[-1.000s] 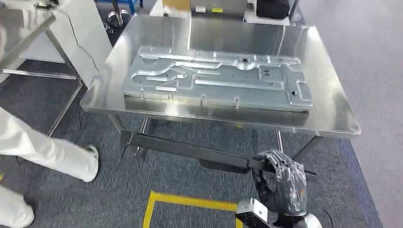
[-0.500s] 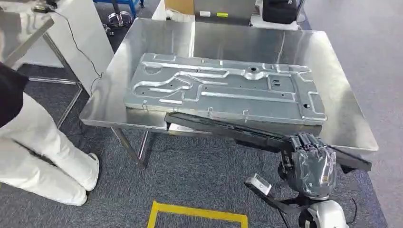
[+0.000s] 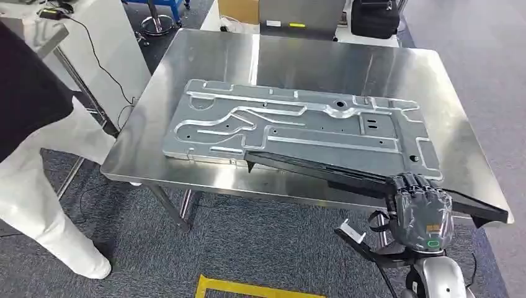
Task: Take the parts from the cabinet and place them on the table.
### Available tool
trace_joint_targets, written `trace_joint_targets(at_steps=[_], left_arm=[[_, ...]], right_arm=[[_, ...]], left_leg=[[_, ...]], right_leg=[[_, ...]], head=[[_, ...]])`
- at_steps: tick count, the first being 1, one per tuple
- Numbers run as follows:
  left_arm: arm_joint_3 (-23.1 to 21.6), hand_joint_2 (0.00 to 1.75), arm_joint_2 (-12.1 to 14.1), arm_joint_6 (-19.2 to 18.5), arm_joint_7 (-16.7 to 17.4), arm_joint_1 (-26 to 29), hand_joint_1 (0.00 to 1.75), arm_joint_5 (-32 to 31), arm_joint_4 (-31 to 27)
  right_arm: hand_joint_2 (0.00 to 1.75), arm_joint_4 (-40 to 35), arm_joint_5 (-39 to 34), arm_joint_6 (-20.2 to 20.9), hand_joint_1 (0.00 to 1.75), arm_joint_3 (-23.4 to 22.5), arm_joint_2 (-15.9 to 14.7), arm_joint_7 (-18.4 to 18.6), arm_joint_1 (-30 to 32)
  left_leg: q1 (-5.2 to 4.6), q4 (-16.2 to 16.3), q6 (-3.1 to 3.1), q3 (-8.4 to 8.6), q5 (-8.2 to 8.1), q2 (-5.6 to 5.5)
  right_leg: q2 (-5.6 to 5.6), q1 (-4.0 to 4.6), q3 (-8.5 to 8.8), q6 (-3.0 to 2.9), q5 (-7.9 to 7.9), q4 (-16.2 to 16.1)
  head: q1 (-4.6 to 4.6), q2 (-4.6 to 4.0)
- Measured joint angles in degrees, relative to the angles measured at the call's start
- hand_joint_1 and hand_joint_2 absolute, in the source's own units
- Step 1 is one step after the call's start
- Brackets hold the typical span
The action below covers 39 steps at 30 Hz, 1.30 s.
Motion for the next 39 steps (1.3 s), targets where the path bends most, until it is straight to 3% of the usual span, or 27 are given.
trace_joint_targets(at_steps=[1,3,5,6,7,9,11,13,14,15,17,18,20,21,22,23,24,26,27,28,29,31,32,34,36,38,39], left_arm=[[-0.02,0.00,0.50,0.09,0.00,-0.13,0.00,0.00,0.15],[-0.04,0.00,0.48,0.22,0.00,-0.44,0.00,0.00,0.70],[-0.04,0.00,0.72,0.35,0.00,-0.51,0.00,0.00,0.96],[-0.04,0.00,0.83,0.50,0.04,-0.47,0.00,0.00,1.12],[-0.04,0.00,0.87,0.52,0.09,-0.32,0.00,0.00,1.18],[-0.04,0.00,1.01,0.63,0.17,-0.22,0.00,0.00,1.25],[-0.04,0.00,1.16,0.66,0.28,-0.09,0.00,0.00,1.27],[-0.04,0.00,1.29,0.74,0.42,-0.14,0.00,0.00,1.33],[-0.04,0.00,1.29,0.83,0.50,-0.11,0.00,-0.02,1.36],[-0.04,0.00,1.33,0.81,0.52,-0.05,0.00,0.00,1.36],[-0.15,0.00,1.27,0.83,0.50,-0.10,0.00,0.00,1.55],[-0.24,0.00,1.31,0.83,0.52,-0.23,0.00,-0.02,1.57],[-0.48,0.00,1.35,0.92,0.52,-0.43,0.00,0.00,1.64],[-0.65,0.00,1.35,0.94,0.52,-0.42,0.00,0.00,1.75],[-0.79,0.00,1.35,1.01,0.59,-0.41,0.00,-0.02,1.94],[-0.87,0.00,1.38,1.18,0.63,-0.34,0.00,-0.02,2.12],[-1.02,0.00,1.38,1.36,0.68,-0.29,0.00,-0.02,2.30],[-1.16,0.00,1.40,1.59,0.68,-0.30,0.00,-0.02,2.67],[-1.16,0.00,1.64,1.66,0.70,-0.39,0.00,-0.02,2.71],[-1.16,0.00,1.66,1.66,0.70,-0.60,0.00,-0.02,2.86],[-1.20,0.00,1.73,1.70,0.74,-0.68,0.00,0.00,2.97],[-1.29,0.00,1.92,1.90,0.74,-0.63,0.00,-0.02,3.08],[-1.40,0.00,2.10,2.01,0.77,-0.77,0.00,0.00,3.15],[-1.60,0.00,2.12,2.27,0.76,-1.07,0.00,0.00,3.85],[-1.68,0.00,2.34,2.69,0.85,-1.07,0.00,0.00,4.35],[-1.95,0.00,2.62,2.91,0.85,-0.94,0.00,-0.02,4.90],[-2.12,0.00,2.80,2.99,0.87,-0.89,0.00,0.00,5.07]], right_arm=[[1.75,0.17,0.00,0.02,1.75,-0.20,-0.02,0.00,0.05],[1.75,0.51,-0.04,0.02,1.75,-0.48,-0.04,0.00,-0.02],[1.75,0.88,-0.46,0.09,1.75,-0.66,-0.04,-0.20,-0.02],[1.75,1.12,-0.74,0.11,1.75,-0.83,-0.04,-0.28,0.02],[1.75,1.40,-1.07,0.13,1.75,-0.96,-0.02,-0.42,0.08],[1.75,1.79,-1.44,0.13,1.75,-1.09,-0.02,-0.74,0.12],[1.75,2.08,-1.57,0.26,1.75,-1.29,0.00,-1.18,0.10],[1.75,2.49,-1.97,0.78,1.75,-1.29,0.00,-1.53,-0.25],[1.75,2.67,-2.08,1.14,1.75,-1.36,0.00,-1.57,-0.34],[1.75,2.86,-2.14,1.23,1.75,-1.36,-0.02,-1.70,-0.31],[1.75,3.06,-2.23,1.51,1.75,-1.31,-0.09,-1.98,-0.95],[1.75,3.13,-2.34,1.66,1.75,-1.31,-0.11,-2.19,-1.36],[1.75,3.41,-2.40,2.38,1.75,-1.25,-0.22,-2.29,-2.13],[1.75,3.67,-2.40,2.60,1.75,-1.14,-0.24,-2.38,-2.25],[1.75,3.91,-2.43,2.97,1.75,-0.99,-0.28,-2.57,-2.47],[1.75,4.20,-2.43,3.26,1.75,-0.81,-0.37,-2.77,-2.78],[1.75,4.55,-2.51,3.52,1.75,-0.59,-0.57,-3.08,-3.19],[1.75,5.07,-2.54,3.85,1.75,-0.18,-0.72,-3.32,-4.01],[1.75,5.64,-2.54,4.09,1.75,0.02,-0.74,-3.37,-4.39],[1.75,5.93,-2.56,4.31,1.75,0.26,-0.85,-3.48,-4.87],[1.75,6.06,-2.56,4.26,1.75,0.41,-0.92,-3.43,-4.86],[1.75,6.49,-2.54,4.39,1.75,0.63,-1.07,-3.47,-5.42],[1.75,6.60,-2.54,4.72,1.75,0.91,-1.14,-3.67,-5.68],[1.75,7.22,-2.54,5.60,1.75,1.79,-1.36,-3.69,-6.83],[1.75,8.17,-2.64,6.40,1.75,2.73,-1.38,-3.76,-7.86],[1.75,9.18,-2.75,6.69,1.75,3.65,-1.42,-3.82,-8.35],[1.75,9.64,-2.91,6.80,1.75,4.17,-1.44,-3.82,-8.62]], left_leg=[[-0.29,1.64,-0.35,-0.85,0.27,0.00],[-0.02,8.30,-0.67,-3.96,0.26,0.05],[0.27,14.92,-1.02,-9.04,-4.09,0.08],[0.28,16.73,-1.31,-10.94,-6.21,0.09],[0.29,16.74,-1.49,-12.10,-6.82,0.09],[0.27,10.87,-1.53,-11.30,-2.92,0.09],[-0.09,2.24,-0.32,-9.12,5.18,0.13],[-0.44,1.28,0.11,-9.08,4.52,0.13],[-0.48,1.05,0.58,-8.66,5.40,0.09],[-0.40,0.59,0.95,-8.40,5.31,0.07],[-0.02,-0.59,1.37,-6.27,5.32,0.09],[0.05,-0.73,1.76,-5.80,5.05,0.09],[0.11,-0.73,1.92,-5.17,4.22,0.06],[0.12,-0.72,1.87,-4.76,3.72,0.02],[0.16,-0.72,1.77,-4.18,3.21,-0.06],[0.24,-0.72,1.57,-3.40,2.61,-0.11],[0.39,-0.70,1.27,-2.37,1.85,-0.18],[0.55,-0.71,0.71,-0.68,0.36,-0.18],[0.47,-0.26,0.23,0.29,-0.33,-0.15],[0.40,-0.47,-0.19,-0.38,-0.63,-0.26],[0.40,-0.80,-0.66,-0.47,-1.06,-0.16],[0.38,-0.22,-1.13,0.45,-0.83,-0.02],[0.60,1.51,-1.27,-0.38,-0.63,0.10],[0.62,10.08,-1.60,-5.36,-1.29,0.12],[0.59,17.07,-1.86,-10.87,-5.60,0.12],[0.46,17.59,-1.56,-13.48,-6.68,0.12],[0.15,14.71,-1.02,-13.40,-4.87,0.11]], right_leg=[[0.19,-0.74,1.37,-0.18,-0.12,-0.70],[-0.08,-0.84,3.18,-0.95,-1.03,-1.34],[-0.05,-0.83,4.15,-0.96,-2.06,-1.33],[0.00,-0.83,4.71,-0.94,-2.59,-1.32],[0.08,-0.83,5.42,-0.91,-3.16,-1.30],[0.14,-0.78,7.09,-0.74,-4.37,-1.30],[0.06,-0.75,8.24,-0.47,-5.58,-1.38],[0.36,-0.62,8.71,0.32,-6.46,-1.10],[0.37,-0.66,9.18,0.73,-6.61,-1.22],[0.43,-0.57,9.24,1.08,-5.91,-0.34],[0.22,-0.91,8.85,1.44,-6.06,1.81],[0.12,-0.86,7.09,1.82,-6.59,4.90],[0.06,-1.27,1.61,2.46,-10.36,12.62],[0.05,-1.47,-0.79,2.76,-12.36,15.36],[0.03,-1.62,-2.13,2.98,-12.93,16.03],[0.02,-1.79,-2.41,3.16,-12.21,14.67],[-0.05,-1.98,-1.71,3.16,-10.02,11.14],[-0.29,-2.29,0.52,3.44,-2.35,2.38],[-0.60,-2.03,-0.25,3.17,-0.57,1.62],[-0.77,-1.59,-0.27,2.18,-1.79,1.38],[-0.61,-1.50,-0.16,1.68,-0.98,1.52],[-0.36,-1.54,0.58,0.60,-1.78,1.34],[-0.27,-1.70,1.47,0.19,-2.01,0.86],[-0.37,-1.59,2.80,-0.65,-2.87,0.48],[-0.27,-1.28,3.94,-0.94,-3.96,0.46],[-0.19,-0.84,5.56,-1.14,-5.19,0.45],[-0.15,-0.49,6.65,-1.19,-5.92,0.42]], head=[[-0.02,0.00],[-0.04,-0.02],[-0.02,-0.02],[-0.02,-0.02],[-0.02,0.00],[-0.02,0.00],[-0.02,-0.02],[-0.02,0.00],[-0.02,-0.02],[0.00,0.00],[0.00,0.00],[-0.02,0.00],[0.00,0.00],[0.00,0.00],[0.00,0.00],[0.00,0.00],[0.00,-0.02],[0.00,0.00],[-0.04,0.00],[0.18,0.00],[0.11,0.00],[0.13,0.00],[0.05,0.00],[0.07,0.00],[0.09,0.00],[0.07,-0.02],[0.07,0.00]])
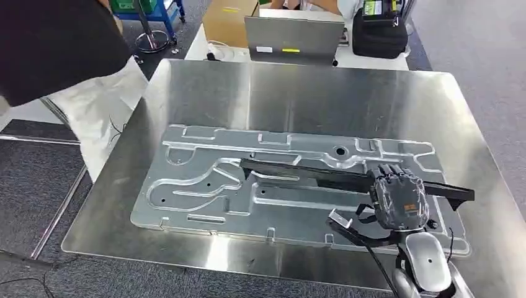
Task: Take the parts from the cabinet and place them on the table.
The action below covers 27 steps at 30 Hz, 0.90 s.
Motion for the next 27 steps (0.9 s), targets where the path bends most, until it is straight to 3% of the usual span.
trace_joint_targets(at_steps=[1,2,3,4,5,6,7,8,9,10,12,13,14,15,16,17,18,19,20,21,23,25,27], left_arm=[[-0.11,0.00,0.11,0.07,0.00,0.00,0.00,0.00,0.18],[-0.17,0.00,0.30,0.07,0.00,0.08,0.00,-0.02,0.37],[-0.20,0.00,0.61,0.11,0.00,0.12,0.00,0.00,0.39],[-0.22,0.00,0.70,0.11,0.09,0.11,0.00,0.00,0.63],[-0.28,0.00,1.03,0.24,0.07,0.07,0.00,0.00,0.72],[-0.37,0.00,1.07,0.31,0.11,0.21,0.00,0.00,0.83],[-0.37,0.00,1.16,0.31,0.11,0.31,0.00,0.00,0.87],[-0.41,0.00,1.11,0.31,0.11,0.20,0.00,-0.02,1.02],[-0.41,0.00,1.20,0.31,0.07,0.17,0.00,0.00,1.11],[-0.41,0.00,1.22,0.31,0.07,0.11,0.00,-0.02,1.18],[-0.44,0.00,1.20,0.37,0.07,-0.07,0.00,-0.02,1.33],[-0.44,0.00,1.20,0.35,0.07,-0.02,0.00,0.00,1.40],[-0.44,0.00,1.18,0.31,0.09,0.05,0.00,-0.02,1.55],[-0.44,0.00,1.18,0.31,0.09,0.19,0.00,-0.02,1.73],[-0.44,0.00,1.16,0.28,0.09,0.26,0.00,-0.02,1.79],[-0.44,0.00,1.16,0.31,0.09,0.23,0.00,-0.02,1.83],[-0.44,0.00,1.20,0.31,0.09,0.37,0.00,-0.02,1.81],[-0.44,0.00,1.25,0.31,0.13,0.04,0.00,-0.02,1.84],[-0.44,0.00,1.22,0.31,0.13,-0.09,0.00,-0.02,1.84],[-0.44,0.00,1.22,0.33,0.13,-0.07,0.00,-0.02,1.84],[-0.44,0.00,1.22,0.42,0.13,-0.13,0.00,-0.02,1.86],[-0.46,0.00,1.18,0.52,0.13,-0.35,0.00,-0.02,2.01],[-0.46,0.00,1.22,0.74,0.13,-0.50,0.00,-0.02,2.10]], right_arm=[[1.75,0.31,-0.04,0.02,1.75,0.27,-0.02,-0.02,-0.26],[1.75,0.63,-0.07,0.04,1.75,0.59,-0.04,-0.02,-0.53],[1.75,0.99,-0.09,0.07,1.75,0.92,-0.04,-0.02,-0.67],[1.75,1.53,-0.11,0.15,1.75,1.40,-0.07,-0.15,-1.16],[1.75,1.77,-0.18,0.31,1.75,1.67,-0.11,-0.15,-1.31],[1.75,2.01,-0.17,0.28,1.75,1.86,-0.09,-0.15,-1.18],[1.75,2.14,-0.17,0.26,1.75,1.95,-0.13,-0.22,-1.19],[1.75,2.30,-0.17,0.26,1.75,2.01,-0.28,-0.20,-1.39],[1.75,2.49,-0.17,0.24,1.75,2.23,-0.39,-0.29,-1.52],[1.75,2.58,-0.17,0.20,1.75,2.36,-0.52,-0.28,-1.96],[1.75,2.91,-0.17,0.20,1.75,2.50,-0.57,-0.28,-2.07],[1.75,3.13,-0.20,0.20,1.75,2.74,-0.57,-0.31,-1.98],[1.75,3.32,-0.20,0.20,1.75,2.95,-0.57,-0.33,-1.98],[1.75,3.35,-0.20,0.20,1.75,3.11,-0.57,-0.35,-2.02],[1.75,3.35,-0.20,0.20,1.75,3.24,-0.57,-0.39,-1.97],[1.75,3.39,-0.20,0.20,1.75,3.33,-0.57,-0.44,-2.00],[1.75,3.56,-0.20,0.20,1.75,3.41,-0.57,-0.48,-1.93],[1.75,3.81,-0.20,0.17,1.75,3.59,-0.55,-0.48,-2.12],[1.75,3.65,-0.20,0.02,1.75,3.89,-0.59,-0.59,-2.25],[1.75,3.39,-0.22,-0.07,1.75,4.00,-0.61,-0.61,-2.31],[1.75,3.35,-0.31,0.07,1.75,4.31,-0.61,-0.68,-2.63],[1.75,3.32,-0.46,0.35,1.75,4.79,-0.61,-0.66,-2.78],[1.75,3.35,-0.48,0.35,1.75,5.07,-0.61,-0.66,-2.83]], left_leg=[[-0.28,-4.17,0.79,0.75,3.28,0.01],[-0.86,-8.81,2.13,1.57,7.96,0.01],[-1.63,-11.68,3.77,1.71,12.87,-0.24],[-1.75,-11.55,4.03,1.23,11.25,-0.54],[-2.00,-12.59,3.90,2.09,11.42,-0.51],[-2.01,-14.01,4.38,2.45,11.65,-0.52],[-1.95,-14.65,4.55,3.61,11.74,-0.41],[-1.24,-16.11,4.28,5.62,12.01,-0.51],[-1.20,-16.81,4.27,6.87,11.88,-0.49],[-1.11,-17.10,4.41,7.53,11.62,-0.47],[-0.89,-17.09,4.00,8.23,10.63,-0.52],[-0.74,-17.07,3.78,8.72,10.10,-0.57],[-0.57,-17.06,3.51,9.47,9.51,-0.60],[-0.30,-17.05,3.21,10.46,8.79,-0.60],[0.01,-17.00,2.85,11.50,8.04,-0.61],[0.30,-16.85,2.35,12.52,7.17,-0.57],[0.29,-16.77,1.74,12.59,6.31,-0.60],[0.29,-16.31,1.34,13.17,5.85,-0.65],[0.28,-16.47,0.96,12.79,5.61,-0.61],[0.27,-16.48,0.51,13.18,5.35,-0.39],[0.53,-15.27,0.10,13.48,5.65,-0.33],[0.70,-9.77,-0.15,10.89,4.60,-0.04],[0.75,-3.51,-0.53,6.55,1.69,-0.05]], right_leg=[[-0.03,0.35,1.06,-0.06,-0.74,-0.05],[-0.10,0.60,1.98,-0.13,-1.44,-0.14],[-0.10,0.19,2.02,-0.28,-2.00,-0.25],[0.33,0.55,2.43,0.20,-2.35,-0.53],[0.31,0.40,2.64,0.58,-2.52,-0.83],[0.31,0.30,3.36,0.89,-1.83,-0.52],[0.28,0.24,3.89,1.25,-1.12,-1.01],[0.31,0.47,4.17,1.41,-1.35,-0.58],[0.20,0.39,3.85,1.62,-1.60,1.38],[0.24,0.19,1.82,2.01,-2.54,4.76],[0.18,-0.53,-3.58,2.86,-6.43,11.80],[0.19,-0.90,-5.74,3.20,-8.07,13.83],[0.17,-1.22,-6.91,3.63,-8.00,13.82],[0.15,-1.50,-6.90,4.07,-6.39,11.59],[0.10,-1.74,-6.05,4.46,-3.62,7.84],[0.01,-2.05,-4.84,4.83,0.47,2.93],[-0.35,-2.44,-4.32,5.11,5.86,-0.72],[-0.50,-1.88,-5.28,4.70,4.93,-0.62],[-0.36,-1.60,-5.21,3.67,4.89,-0.34],[-0.21,-1.62,-5.31,3.08,5.20,-0.50],[-0.06,-1.49,-4.04,2.03,4.61,-0.60],[-0.45,-1.53,-2.57,1.16,4.02,-1.21],[-0.53,-1.38,-2.19,0.66,3.70,-1.18]], head=[[0.00,0.00],[0.02,0.00],[0.04,0.00],[0.11,0.00],[0.11,0.00],[0.02,-0.02],[0.07,-0.02],[-0.02,0.00],[0.09,0.00],[0.04,0.00],[0.04,0.00],[0.07,0.00],[0.06,0.00],[0.07,0.00],[0.07,-0.02],[0.07,0.00],[0.11,0.00],[0.06,0.00],[0.20,0.00],[0.22,0.00],[0.22,0.00],[0.15,0.00],[0.15,0.00]])
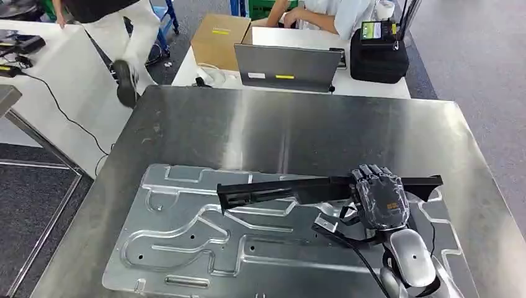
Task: Take the parts from the cabinet and place them on the table.
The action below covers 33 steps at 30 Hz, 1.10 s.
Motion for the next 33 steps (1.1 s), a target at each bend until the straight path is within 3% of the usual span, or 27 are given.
trace_joint_targets(at_steps=[1,2,3,4,6,7,8,10,11,12,14,16,17,18,19,21,22,23,26,27,28,29,31,32,33], left_arm=[[0.00,0.00,0.02,0.13,0.00,0.10,0.00,0.02,0.02],[0.00,0.00,0.00,0.20,0.00,0.16,0.00,0.04,0.11],[0.00,0.00,0.00,0.29,0.02,0.26,0.00,0.04,0.15],[0.00,0.00,0.00,0.31,0.02,0.30,0.00,0.07,0.15],[0.00,0.00,0.02,0.57,0.00,0.26,0.00,0.09,0.15],[0.00,0.00,0.02,0.59,0.00,0.23,0.00,0.11,0.17],[-0.02,0.00,0.00,0.33,-0.19,0.15,0.00,0.46,0.20],[-0.04,0.00,0.00,-0.26,-0.22,0.23,0.00,1.03,0.20],[-0.04,0.00,0.02,-0.50,-0.22,0.31,0.00,1.20,0.20],[-0.04,0.00,0.00,-0.68,-0.22,0.28,0.00,1.25,0.20],[-0.04,0.00,-0.09,-1.00,-0.22,0.09,0.00,1.57,0.20],[-0.04,0.00,-0.07,-1.20,-0.22,0.14,0.00,1.71,0.20],[-0.04,0.00,-0.07,-1.24,-0.20,0.16,0.00,1.75,0.20],[-0.04,0.00,-0.07,-1.33,-0.15,0.20,0.00,1.75,0.20],[-0.04,0.00,-0.09,-1.38,-0.15,0.26,0.00,1.75,0.17],[-0.04,0.00,-0.09,-1.55,-0.15,0.20,0.00,1.79,0.17],[-0.04,0.00,-0.11,-1.57,-0.15,0.23,0.00,1.79,0.17],[-0.04,0.00,-0.22,-1.70,-0.15,0.07,0.00,1.81,0.17],[-0.04,0.00,-0.26,-2.07,-0.11,0.17,0.00,1.92,0.07],[-0.04,0.00,-0.24,-2.14,-0.09,0.15,0.00,1.95,-0.07],[-0.04,0.00,-0.46,-2.18,-0.07,0.16,0.00,1.97,-0.13],[-0.04,0.00,-0.55,-2.23,-0.07,0.14,0.00,1.99,-0.17],[-0.04,0.00,-0.52,-2.27,-0.02,0.14,0.00,2.14,-0.28],[-0.04,0.00,-0.52,-2.55,0.04,0.19,0.00,2.29,-0.33],[-0.04,0.00,-0.52,-3.10,0.18,0.29,0.00,2.54,-0.33]], right_arm=[[1.75,0.04,-0.07,0.00,1.75,0.15,0.00,0.00,0.00],[1.75,0.11,-0.18,0.00,1.75,0.31,0.00,0.07,-0.01],[1.75,0.18,-0.26,0.00,1.75,0.39,0.00,0.20,0.00],[0.00,0.22,-0.37,0.02,0.00,0.39,0.00,0.24,0.01],[0.00,0.39,-0.77,0.13,0.00,0.35,0.00,0.50,-0.02],[0.00,0.50,-0.90,0.26,0.00,0.31,0.00,0.61,0.00],[0.00,0.61,-1.09,0.37,0.00,0.29,0.00,0.83,0.00],[0.00,0.63,-1.38,0.35,0.00,0.13,-0.02,1.20,-0.03],[0.00,0.66,-1.51,0.37,0.00,0.09,-0.04,1.20,0.13],[0.00,0.68,-1.62,0.39,0.00,0.07,-0.09,1.20,0.29],[0.00,0.79,-1.79,0.37,0.00,-0.09,-0.13,1.20,0.48],[0.00,1.03,-1.86,0.37,0.00,-0.20,-0.17,1.20,0.80],[0.00,1.18,-1.90,0.37,0.00,-0.20,-0.20,1.20,1.03],[0.00,1.31,-1.92,0.37,0.00,-0.17,-0.20,1.20,1.24],[0.00,1.49,-1.92,0.37,0.00,-0.20,-0.20,1.20,1.34],[0.00,1.62,-1.95,0.37,0.00,-0.26,-0.20,1.20,1.32],[0.00,1.62,-1.95,0.37,0.00,-0.31,-0.22,1.20,1.29],[0.00,1.64,-1.95,0.42,0.00,-0.33,-0.22,1.20,1.24],[0.00,1.64,-1.95,0.46,0.00,-0.39,-0.24,1.20,1.31],[0.00,1.64,-1.95,0.46,0.00,-0.39,-0.24,1.20,1.31],[0.00,1.64,-1.95,0.46,0.00,-0.39,-0.24,1.20,1.30],[0.00,1.64,-1.95,0.46,0.00,-0.39,-0.24,1.20,1.27],[0.00,1.64,-1.95,0.50,0.00,-0.39,-0.24,1.20,1.29],[0.00,1.66,-1.95,0.53,0.00,-0.37,-0.24,1.20,1.30],[0.00,1.71,-1.97,0.55,0.00,-0.35,-0.24,1.20,1.29]], left_leg=[[0.02,4.08,-0.23,-3.20,-2.31,0.00],[0.03,5.49,-0.30,-4.84,-2.74,0.00],[0.07,4.51,-0.39,-5.18,-1.37,0.00],[0.14,1.29,-0.32,-4.33,1.38,0.02],[0.23,-8.54,-0.01,-0.44,7.66,0.13],[0.12,-10.36,0.14,0.03,7.56,0.30],[-0.34,-10.09,0.47,-0.60,4.42,0.45],[-0.47,-10.24,1.22,-0.48,6.85,0.32],[-0.45,-10.31,1.56,-0.32,7.10,0.24],[0.19,-11.08,2.11,0.35,8.28,0.21],[0.04,-11.40,2.65,0.20,8.59,0.33],[-0.27,-11.37,2.85,-0.03,8.53,0.34],[-0.42,-11.28,2.92,-0.15,8.48,0.32],[-0.53,-11.23,3.00,-0.10,8.39,0.28],[-0.62,-11.17,2.98,0.03,8.27,0.20],[-0.72,-10.96,2.80,0.47,7.88,0.00],[-0.73,-10.83,2.61,0.47,7.67,-0.05],[-1.10,-10.54,2.30,0.31,7.47,-0.17],[-0.93,-10.92,1.59,0.31,7.56,-0.23],[-1.32,-10.81,1.27,0.46,7.36,-0.28],[-1.03,-10.02,1.00,0.21,6.56,-0.19],[-0.93,-7.47,0.71,-0.96,4.86,-0.03],[-0.65,1.74,0.15,-5.65,0.60,0.00],[-0.61,5.09,0.01,-7.41,-0.53,0.00],[-0.52,6.95,-0.09,-8.51,-0.52,0.00]], right_leg=[[0.03,0.12,0.11,-0.13,-0.24,0.02],[0.13,0.14,0.18,-0.09,-0.42,0.09],[0.23,0.14,0.34,-0.01,-0.61,0.19],[0.32,0.12,0.59,0.12,-0.84,0.26],[0.36,0.06,1.17,0.50,-1.24,0.34],[0.45,0.10,1.50,0.72,-1.32,0.36],[0.65,0.16,1.29,1.18,-1.26,0.39],[0.73,0.16,1.35,2.15,-1.72,0.18],[0.74,0.24,1.66,2.55,-1.79,-0.03],[0.77,0.34,1.80,2.91,-1.98,0.40],[0.63,0.14,-0.37,2.96,-5.67,5.03],[0.63,0.15,-4.55,3.05,-10.01,13.57],[0.62,0.12,-6.22,3.10,-10.90,16.67],[0.61,0.11,-6.65,3.09,-10.07,17.18],[0.61,0.13,-5.81,2.98,-8.06,15.02],[0.62,0.14,-1.49,2.52,-2.53,5.71],[0.67,0.19,0.22,2.16,-1.23,1.40],[0.62,0.65,0.44,2.13,-1.80,0.96],[0.65,0.82,0.24,1.62,-1.64,0.78],[0.63,0.16,0.51,1.22,-1.39,0.13],[0.42,0.04,0.88,0.99,-1.26,-0.19],[0.33,0.01,1.05,0.59,-1.35,-0.27],[0.14,0.07,0.99,0.34,-1.52,-0.21],[0.05,0.07,0.94,0.31,-1.46,-0.10],[0.05,0.05,0.90,0.31,-1.45,0.04]], head=[[0.04,0.00],[0.00,0.00],[0.00,0.00],[0.02,0.00],[0.02,0.00],[0.04,0.00],[0.04,-0.02],[0.02,0.00],[0.02,0.00],[0.02,-0.02],[0.04,0.00],[0.02,0.00],[0.04,0.00],[0.02,0.00],[0.02,0.00],[0.02,0.00],[0.02,0.00],[0.02,0.00],[0.02,0.00],[0.02,0.00],[0.02,-0.02],[0.00,0.00],[0.00,0.00],[0.00,0.00],[0.00,0.00]])
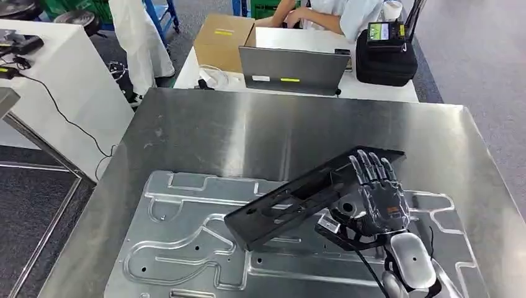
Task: Take the parts from the cabinet and place them on the table.
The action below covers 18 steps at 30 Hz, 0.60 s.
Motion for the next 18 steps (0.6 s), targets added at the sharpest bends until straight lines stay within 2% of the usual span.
trace_joint_targets(at_steps=[1,3,4,5,8,9,10,11,13,14,15,16,17,18], left_arm=[[0.00,0.00,0.00,-0.58,0.04,0.04,0.00,0.41,0.00],[0.00,0.00,0.00,-1.27,0.04,-0.07,0.00,0.63,-0.02],[0.00,0.00,0.00,-1.38,0.04,-0.11,0.00,0.68,-0.04],[0.00,0.00,0.02,-1.44,0.07,-0.25,0.00,0.74,-0.07],[0.00,0.00,0.00,-2.03,0.07,-0.10,0.00,0.98,-0.20],[0.02,0.00,0.00,-2.21,0.07,-0.02,0.00,1.03,-0.22],[0.02,0.00,-0.07,-2.36,0.07,-0.03,0.00,1.05,-0.24],[0.02,0.00,-0.09,-2.47,0.04,-0.07,0.00,1.07,-0.33],[0.02,0.00,-0.11,-2.71,0.06,-0.08,0.00,1.07,-0.52],[0.04,0.00,-0.11,-2.75,0.04,-0.07,0.00,1.07,-0.52],[0.07,0.00,-0.11,-2.77,0.04,-0.06,0.00,1.09,-0.55],[0.07,0.00,-0.11,-2.80,0.06,-0.04,0.00,1.09,-0.57],[0.07,0.00,-0.11,-2.86,0.07,-0.05,0.00,1.09,-0.57],[0.07,0.00,-0.18,-2.97,0.07,-0.04,0.00,1.09,-0.57]], right_arm=[[0.00,0.04,0.00,0.00,0.00,0.02,0.00,-0.02,0.01],[0.00,0.11,-0.11,0.00,0.00,0.02,0.00,0.00,-0.06],[0.00,0.11,-0.17,0.00,0.00,0.02,0.00,-0.02,-0.10],[0.00,0.11,-0.20,0.00,0.00,0.00,0.00,0.00,-0.13],[0.00,0.24,-0.26,0.00,0.00,0.07,0.00,-0.02,-0.25],[0.00,0.26,-0.31,0.00,0.00,0.07,0.00,-0.02,-0.25],[0.00,0.33,-0.35,0.00,0.00,0.04,0.00,-0.02,-0.20],[0.00,0.33,-0.42,0.00,0.00,0.04,-0.02,-0.02,-0.20],[0.00,0.37,-0.50,0.00,0.00,-0.04,-0.04,-0.02,-0.19],[0.00,0.44,-0.57,0.00,0.00,-0.02,-0.04,-0.02,-0.10],[0.00,0.57,-0.63,0.02,0.00,-0.02,-0.04,-0.02,-0.05],[0.00,0.70,-0.66,0.02,0.00,-0.02,-0.04,-0.02,-0.04],[0.00,0.76,-0.68,0.02,0.00,-0.02,-0.04,-0.02,-0.05],[0.00,0.76,-0.72,0.02,0.00,-0.04,-0.04,-0.02,-0.08]], left_leg=[[0.09,-1.53,0.01,0.64,1.51,0.01],[0.17,-10.87,0.30,5.22,6.60,0.05],[0.16,-15.82,0.64,7.80,8.35,0.10],[-0.07,-17.20,0.83,8.48,7.78,0.07],[-0.37,-17.14,1.52,8.02,8.52,-0.11],[-0.24,-17.73,2.10,8.00,8.96,-0.09],[0.05,-18.25,2.66,8.08,9.53,0.17],[0.03,-18.49,3.19,7.84,9.88,0.15],[-0.08,-18.40,3.48,7.05,10.32,0.21],[-0.21,-18.33,3.55,6.61,10.58,0.21],[-0.30,-18.21,3.53,6.13,10.88,0.21],[-0.34,-18.07,3.49,5.68,11.12,0.21],[-0.36,-17.87,3.35,5.27,11.34,0.18],[-0.36,-17.62,3.24,4.84,11.60,0.14]], right_leg=[[0.05,-0.01,-0.01,0.00,-0.02,0.12],[0.15,-0.04,0.12,0.28,-0.22,0.29],[0.16,-0.02,0.20,0.46,-0.33,0.35],[0.15,0.38,0.11,0.81,-0.44,0.56],[0.13,0.31,-0.01,1.87,0.04,0.22],[0.16,0.30,-0.02,2.24,0.17,0.20],[0.22,-0.08,-0.12,2.43,-0.83,0.88],[0.24,0.01,-0.93,2.52,-3.18,2.76],[0.31,-0.05,-3.90,2.85,-8.69,10.94],[0.31,-0.07,-5.30,2.98,-10.62,15.02],[0.30,-0.07,-5.80,3.03,-11.10,17.18],[0.30,-0.07,-5.08,3.01,-10.28,16.66],[0.30,-0.06,-3.18,2.92,-8.50,13.86],[0.30,-0.04,-0.06,2.76,-6.22,8.88]], head=[[0.00,0.00],[0.00,0.00],[0.00,0.00],[0.02,0.00],[0.00,0.00],[0.00,0.00],[0.02,0.00],[0.04,0.00],[0.02,0.00],[0.02,0.00],[0.02,0.00],[0.02,0.00],[0.02,0.00],[0.02,0.00]])
